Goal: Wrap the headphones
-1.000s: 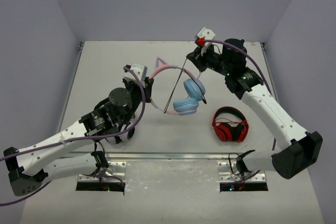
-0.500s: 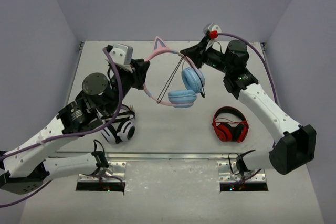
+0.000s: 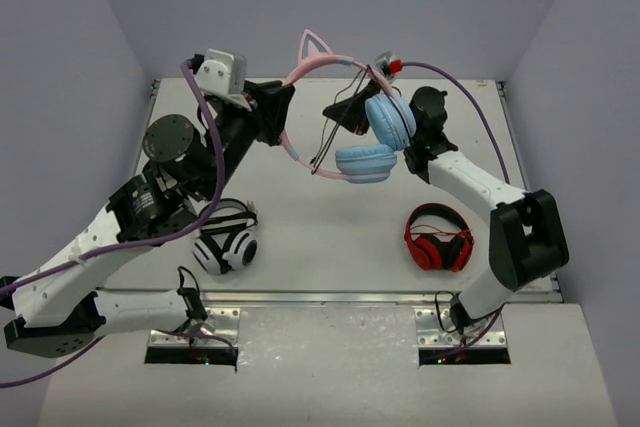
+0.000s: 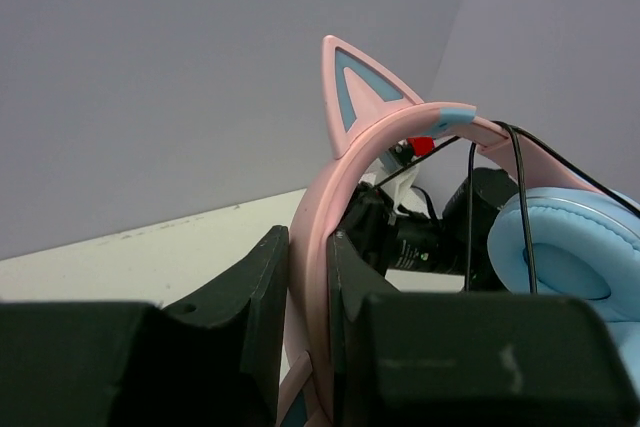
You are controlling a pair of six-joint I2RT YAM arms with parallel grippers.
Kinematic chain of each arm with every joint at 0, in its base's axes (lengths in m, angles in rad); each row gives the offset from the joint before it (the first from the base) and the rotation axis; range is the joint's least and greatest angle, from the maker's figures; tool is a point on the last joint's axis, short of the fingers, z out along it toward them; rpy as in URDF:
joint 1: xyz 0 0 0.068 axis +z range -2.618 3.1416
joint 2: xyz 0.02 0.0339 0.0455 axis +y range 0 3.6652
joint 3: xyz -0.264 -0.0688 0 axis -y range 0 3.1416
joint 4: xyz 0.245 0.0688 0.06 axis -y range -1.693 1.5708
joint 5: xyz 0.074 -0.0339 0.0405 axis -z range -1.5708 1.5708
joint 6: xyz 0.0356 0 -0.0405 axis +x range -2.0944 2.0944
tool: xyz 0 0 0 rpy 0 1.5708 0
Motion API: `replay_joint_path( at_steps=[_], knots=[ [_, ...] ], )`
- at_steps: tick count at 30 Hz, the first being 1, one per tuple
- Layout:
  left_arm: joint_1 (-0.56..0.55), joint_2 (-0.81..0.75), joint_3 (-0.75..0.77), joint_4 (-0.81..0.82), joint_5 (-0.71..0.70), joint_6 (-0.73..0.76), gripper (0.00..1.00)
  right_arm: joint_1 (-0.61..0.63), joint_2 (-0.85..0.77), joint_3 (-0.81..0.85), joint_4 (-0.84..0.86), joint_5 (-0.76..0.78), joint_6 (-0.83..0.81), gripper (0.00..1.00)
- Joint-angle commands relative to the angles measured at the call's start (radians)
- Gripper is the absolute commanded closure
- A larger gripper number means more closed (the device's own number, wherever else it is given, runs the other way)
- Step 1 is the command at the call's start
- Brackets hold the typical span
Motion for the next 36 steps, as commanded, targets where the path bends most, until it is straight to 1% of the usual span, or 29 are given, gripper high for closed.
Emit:
replay_joint_path(
  at_steps=[1,6,9,12,16,18,20,22,23,24,25,27,28,29,30,31,36],
  knots=[
    [-0.010,0.001,0.104,0.151,-0.073,-0.050,1.00,0.008,0.010,-0.023,0.132,-0.008,0.051,0.89],
    [-0.009,-0.005,0.122,0.201,-0.103,-0.064,1.00,0.016,0.044,-0.036,0.155,0.000,0.053,0.86],
    [-0.009,-0.008,0.125,0.214,-0.147,-0.073,1.00,0.019,0.055,-0.050,0.169,0.003,0.051,0.86],
    [-0.010,-0.012,0.119,0.258,-0.184,-0.068,1.00,0.026,0.059,-0.070,0.186,0.006,0.050,0.91],
    [-0.010,-0.016,0.105,0.295,-0.193,-0.079,1.00,0.040,0.079,-0.085,0.224,-0.003,0.067,0.92],
    [-0.010,-0.015,0.099,0.312,-0.213,-0.087,1.00,0.055,0.090,-0.086,0.244,-0.006,0.070,0.99],
    [-0.010,-0.009,0.095,0.342,-0.250,-0.082,1.00,0.077,0.085,-0.091,0.255,-0.003,0.070,0.99],
    [-0.010,0.011,0.087,0.379,-0.345,-0.046,1.00,0.114,0.064,-0.125,0.252,0.011,0.053,0.99],
    [-0.010,0.024,0.089,0.426,-0.386,-0.026,1.00,0.129,0.044,-0.148,0.249,0.052,0.018,0.99],
    [-0.009,0.050,0.086,0.462,-0.467,0.052,1.00,0.146,-0.003,-0.172,0.249,0.073,-0.001,0.99],
    [-0.009,0.063,0.079,0.552,-0.503,0.097,1.00,0.176,-0.029,-0.232,0.250,0.098,-0.016,0.99],
    [0.020,0.122,0.075,0.643,-0.575,0.209,1.00,0.207,-0.104,-0.289,0.250,0.164,-0.066,0.99],
    [0.043,0.140,0.113,0.607,-0.564,0.199,0.99,0.236,-0.125,-0.330,0.246,0.178,-0.079,0.99],
    [0.107,0.163,0.144,0.543,-0.545,0.106,1.00,0.249,-0.143,-0.344,0.238,0.191,-0.097,0.99],
    [0.144,0.206,0.203,0.434,-0.493,0.049,1.00,0.272,-0.174,-0.359,0.224,0.199,-0.108,0.99],
    [0.184,0.225,0.217,0.421,-0.482,0.019,1.00,0.282,-0.192,-0.363,0.209,0.205,-0.119,0.99],
    [0.209,0.315,0.244,0.473,-0.503,0.042,1.00,0.342,-0.290,-0.337,0.077,0.218,-0.214,0.99]
  ],
)
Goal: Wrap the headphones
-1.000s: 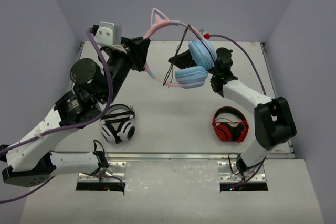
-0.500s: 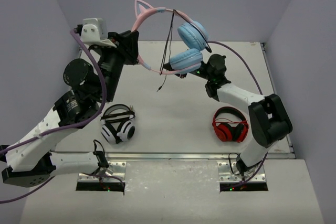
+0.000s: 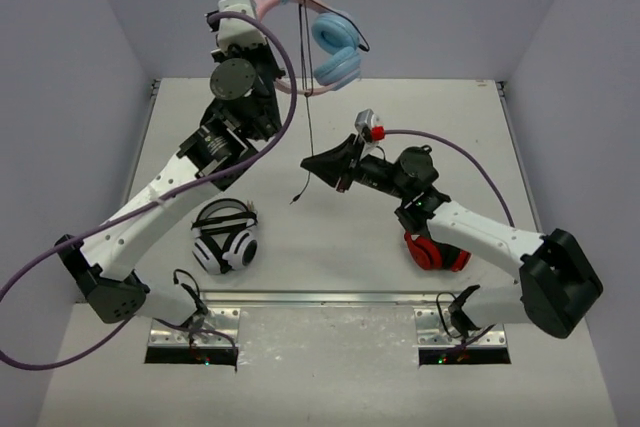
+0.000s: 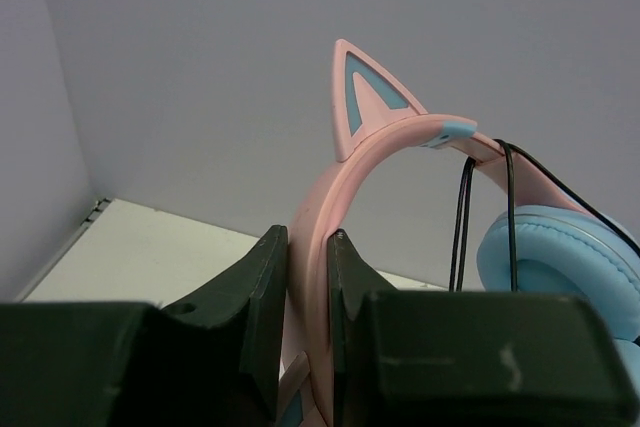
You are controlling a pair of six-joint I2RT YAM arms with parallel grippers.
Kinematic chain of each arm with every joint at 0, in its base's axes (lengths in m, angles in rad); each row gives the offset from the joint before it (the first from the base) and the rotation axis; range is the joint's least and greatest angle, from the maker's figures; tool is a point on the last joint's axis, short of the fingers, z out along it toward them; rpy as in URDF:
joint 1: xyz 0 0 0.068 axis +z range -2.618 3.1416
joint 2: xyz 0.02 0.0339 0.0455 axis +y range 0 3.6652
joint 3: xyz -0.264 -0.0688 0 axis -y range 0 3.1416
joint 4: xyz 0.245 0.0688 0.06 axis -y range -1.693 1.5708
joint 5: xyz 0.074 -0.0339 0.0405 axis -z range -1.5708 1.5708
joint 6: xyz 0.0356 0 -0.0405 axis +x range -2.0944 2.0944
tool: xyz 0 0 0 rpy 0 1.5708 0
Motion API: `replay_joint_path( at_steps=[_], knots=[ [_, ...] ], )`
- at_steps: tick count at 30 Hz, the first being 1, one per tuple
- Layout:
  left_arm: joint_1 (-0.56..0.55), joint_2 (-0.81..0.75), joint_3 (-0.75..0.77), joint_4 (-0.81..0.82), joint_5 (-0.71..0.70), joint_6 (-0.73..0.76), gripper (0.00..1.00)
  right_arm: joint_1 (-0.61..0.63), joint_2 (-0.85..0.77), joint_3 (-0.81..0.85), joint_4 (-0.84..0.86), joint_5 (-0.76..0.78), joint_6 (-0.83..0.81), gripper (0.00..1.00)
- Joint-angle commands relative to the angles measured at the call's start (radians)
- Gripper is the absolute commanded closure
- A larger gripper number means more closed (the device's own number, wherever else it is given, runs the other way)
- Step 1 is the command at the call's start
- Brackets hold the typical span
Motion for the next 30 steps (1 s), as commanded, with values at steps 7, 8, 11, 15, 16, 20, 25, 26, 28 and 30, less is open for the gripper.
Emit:
replay_joint_path(
  at_steps=[7,8,11,15,16,20,25,26,28,30],
  knots=[
    [0.057,0.053,-0.006,0.356,-0.068,0.016,1.00,0.107,-0.176,0.083,-0.411,0.053,-0.242,0.99],
    [0.057,0.055,-0.055,0.368,-0.080,0.037,1.00,0.106,-0.185,0.129,-0.460,0.055,-0.262,0.99],
    [0.057,0.033,-0.150,0.412,-0.078,0.030,1.00,0.106,-0.164,0.218,-0.665,0.064,-0.337,0.99],
    [0.057,-0.025,-0.326,0.368,-0.074,-0.103,1.00,0.107,-0.124,0.337,-0.851,0.067,-0.404,0.99],
    [0.057,-0.036,-0.375,0.352,-0.069,-0.152,1.00,0.107,-0.118,0.345,-0.864,0.070,-0.416,0.99],
    [0.057,-0.083,-0.471,0.329,-0.078,-0.245,1.00,0.107,-0.132,0.332,-0.876,0.107,-0.471,0.99],
    [0.058,-0.169,-0.612,0.321,-0.017,-0.289,1.00,0.107,-0.126,0.394,-0.999,0.217,-0.629,0.99],
    [0.058,-0.186,-0.671,0.329,-0.017,-0.298,1.00,0.107,-0.117,0.410,-1.026,0.234,-0.651,0.99],
    [0.060,-0.214,-0.710,0.315,0.015,-0.288,1.00,0.106,-0.098,0.454,-1.100,0.291,-0.725,0.99],
    [0.060,-0.241,-0.739,0.262,0.047,-0.291,1.00,0.106,-0.090,0.482,-1.129,0.336,-0.767,0.99]
  ],
)
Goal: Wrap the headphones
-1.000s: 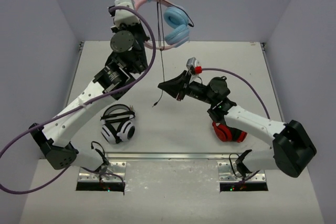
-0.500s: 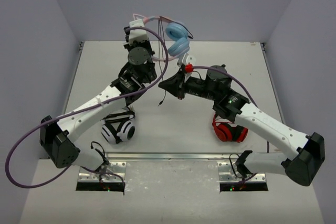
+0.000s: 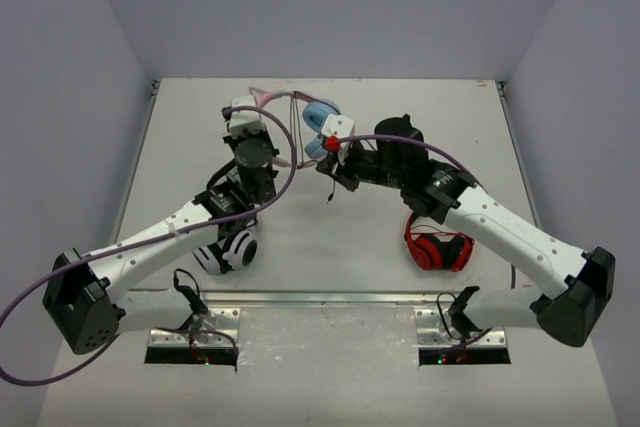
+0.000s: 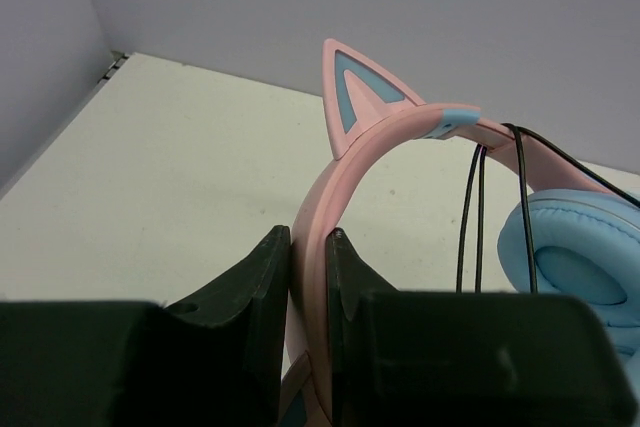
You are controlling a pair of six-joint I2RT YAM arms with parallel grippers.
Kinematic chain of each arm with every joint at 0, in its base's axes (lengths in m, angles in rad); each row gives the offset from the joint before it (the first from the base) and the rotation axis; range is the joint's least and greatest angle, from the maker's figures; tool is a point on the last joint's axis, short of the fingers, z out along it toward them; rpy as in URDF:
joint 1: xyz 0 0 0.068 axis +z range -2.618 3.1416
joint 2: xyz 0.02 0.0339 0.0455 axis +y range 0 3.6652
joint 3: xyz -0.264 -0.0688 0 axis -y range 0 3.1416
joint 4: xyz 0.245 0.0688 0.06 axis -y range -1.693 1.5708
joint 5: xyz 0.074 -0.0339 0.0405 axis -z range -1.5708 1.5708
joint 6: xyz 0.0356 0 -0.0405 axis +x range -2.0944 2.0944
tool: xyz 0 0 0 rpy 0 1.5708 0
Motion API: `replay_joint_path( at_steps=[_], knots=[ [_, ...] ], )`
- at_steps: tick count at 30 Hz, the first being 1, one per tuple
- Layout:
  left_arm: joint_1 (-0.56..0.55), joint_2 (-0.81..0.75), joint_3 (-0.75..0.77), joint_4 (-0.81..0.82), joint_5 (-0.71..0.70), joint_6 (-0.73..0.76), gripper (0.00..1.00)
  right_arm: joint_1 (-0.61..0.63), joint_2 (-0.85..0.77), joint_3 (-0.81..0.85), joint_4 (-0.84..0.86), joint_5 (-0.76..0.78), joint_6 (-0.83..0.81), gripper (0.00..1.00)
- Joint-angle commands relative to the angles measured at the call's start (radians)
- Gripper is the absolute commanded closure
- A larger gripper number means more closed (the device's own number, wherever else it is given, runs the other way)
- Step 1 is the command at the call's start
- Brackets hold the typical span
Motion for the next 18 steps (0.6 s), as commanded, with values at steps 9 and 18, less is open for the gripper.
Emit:
replay_joint_path(
  at_steps=[9,18],
  knots=[
    [0.011,-0.141,-0.083,-0.113,0.163,-0.131,1.00,0.007,0.056,0.160,-0.036,0.334,-0.288,0.99],
    [-0.023,-0.077,0.016,-0.289,0.261,-0.135,1.00,0.007,0.113,0.151,0.129,0.489,-0.417,0.98]
  ],
)
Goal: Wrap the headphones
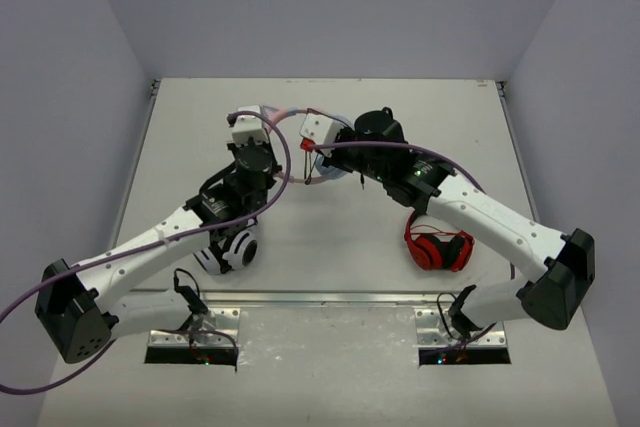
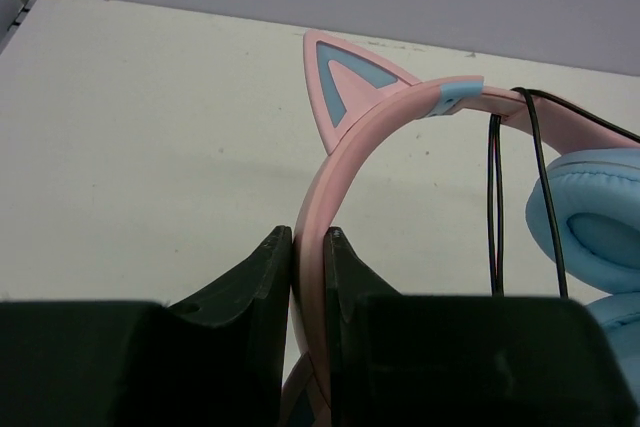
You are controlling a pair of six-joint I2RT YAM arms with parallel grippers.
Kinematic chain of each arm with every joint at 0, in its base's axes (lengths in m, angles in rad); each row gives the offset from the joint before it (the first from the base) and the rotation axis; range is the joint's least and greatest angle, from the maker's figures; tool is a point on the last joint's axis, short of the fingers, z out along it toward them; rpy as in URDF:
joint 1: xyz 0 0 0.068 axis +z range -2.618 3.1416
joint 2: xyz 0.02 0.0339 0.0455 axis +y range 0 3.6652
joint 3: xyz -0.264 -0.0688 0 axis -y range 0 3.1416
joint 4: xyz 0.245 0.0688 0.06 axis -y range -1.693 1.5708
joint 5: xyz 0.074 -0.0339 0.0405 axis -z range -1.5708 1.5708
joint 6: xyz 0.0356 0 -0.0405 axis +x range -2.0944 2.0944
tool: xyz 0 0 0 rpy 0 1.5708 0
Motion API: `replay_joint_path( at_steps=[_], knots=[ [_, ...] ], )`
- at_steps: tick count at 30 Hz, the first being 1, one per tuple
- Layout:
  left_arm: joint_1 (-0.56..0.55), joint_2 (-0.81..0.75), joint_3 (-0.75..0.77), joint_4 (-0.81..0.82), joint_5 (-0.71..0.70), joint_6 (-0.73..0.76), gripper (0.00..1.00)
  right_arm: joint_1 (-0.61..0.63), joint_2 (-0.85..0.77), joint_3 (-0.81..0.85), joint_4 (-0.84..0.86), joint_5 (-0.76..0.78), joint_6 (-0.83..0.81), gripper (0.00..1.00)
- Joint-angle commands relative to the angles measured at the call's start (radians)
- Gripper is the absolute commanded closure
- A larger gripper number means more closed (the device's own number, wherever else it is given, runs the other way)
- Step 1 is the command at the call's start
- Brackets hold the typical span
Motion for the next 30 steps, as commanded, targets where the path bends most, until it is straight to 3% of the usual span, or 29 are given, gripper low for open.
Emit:
replay_joint_path(
  at_steps=[1,10,18,23,26,30],
  knots=[
    [-0.015,0.030,0.095,-0.125,0.066,-0.015,1.00,-0.013,0.007,0.050,0.181,0.173,-0.110,0.98],
    [-0.026,0.026,0.086,-0.153,0.076,-0.034,1.00,-0.036,0.032,0.094,0.129,0.125,-0.107,0.98],
    [-0.026,0.004,0.086,-0.144,0.092,-0.029,1.00,-0.100,0.038,0.117,0.062,-0.013,-0.005,0.84],
    [-0.024,-0.008,0.099,-0.135,0.093,-0.020,1.00,-0.123,0.039,0.111,0.042,-0.088,0.018,0.84],
    [-0.024,-0.020,0.100,-0.134,0.102,-0.009,1.00,-0.146,0.044,0.120,0.027,-0.120,0.028,0.92],
    [-0.024,-0.053,0.067,-0.072,0.153,0.023,1.00,-0.171,0.058,0.139,0.033,-0.105,0.024,0.91]
  ],
)
